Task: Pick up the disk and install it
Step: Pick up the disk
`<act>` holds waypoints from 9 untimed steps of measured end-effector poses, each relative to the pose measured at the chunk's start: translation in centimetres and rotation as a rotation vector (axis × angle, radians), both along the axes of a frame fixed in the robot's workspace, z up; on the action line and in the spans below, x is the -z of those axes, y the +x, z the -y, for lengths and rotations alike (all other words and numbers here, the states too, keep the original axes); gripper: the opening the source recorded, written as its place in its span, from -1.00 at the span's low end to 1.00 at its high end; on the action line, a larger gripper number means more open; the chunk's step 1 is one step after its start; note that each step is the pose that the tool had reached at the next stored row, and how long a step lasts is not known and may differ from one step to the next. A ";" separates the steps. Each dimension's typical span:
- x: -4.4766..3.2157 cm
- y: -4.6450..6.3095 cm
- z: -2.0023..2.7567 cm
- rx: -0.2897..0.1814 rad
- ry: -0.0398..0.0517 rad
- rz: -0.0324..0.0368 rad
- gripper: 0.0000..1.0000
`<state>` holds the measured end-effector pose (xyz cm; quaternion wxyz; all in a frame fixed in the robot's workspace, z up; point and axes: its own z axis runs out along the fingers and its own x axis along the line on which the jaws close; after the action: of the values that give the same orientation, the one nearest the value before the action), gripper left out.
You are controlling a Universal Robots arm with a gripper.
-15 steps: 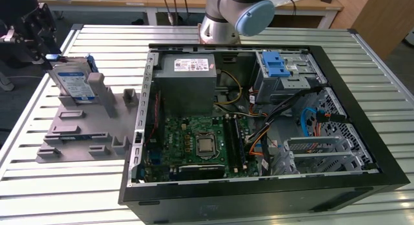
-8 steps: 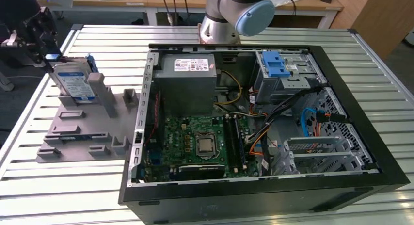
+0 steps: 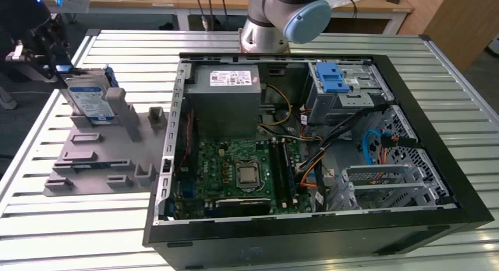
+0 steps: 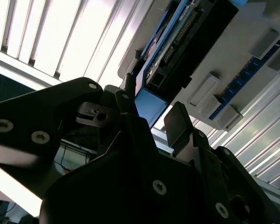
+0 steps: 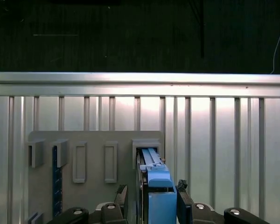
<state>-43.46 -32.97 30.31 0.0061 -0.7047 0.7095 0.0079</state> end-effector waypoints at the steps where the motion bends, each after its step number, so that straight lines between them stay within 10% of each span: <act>1: 0.07 0.0 -0.02 0.000 0.0003 0.0000 0.04; 9: 0.87 0.0 -0.36 0.000 0.0011 -0.0001 0.04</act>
<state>-43.46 -32.61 29.45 0.0065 -0.7047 0.7094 0.0083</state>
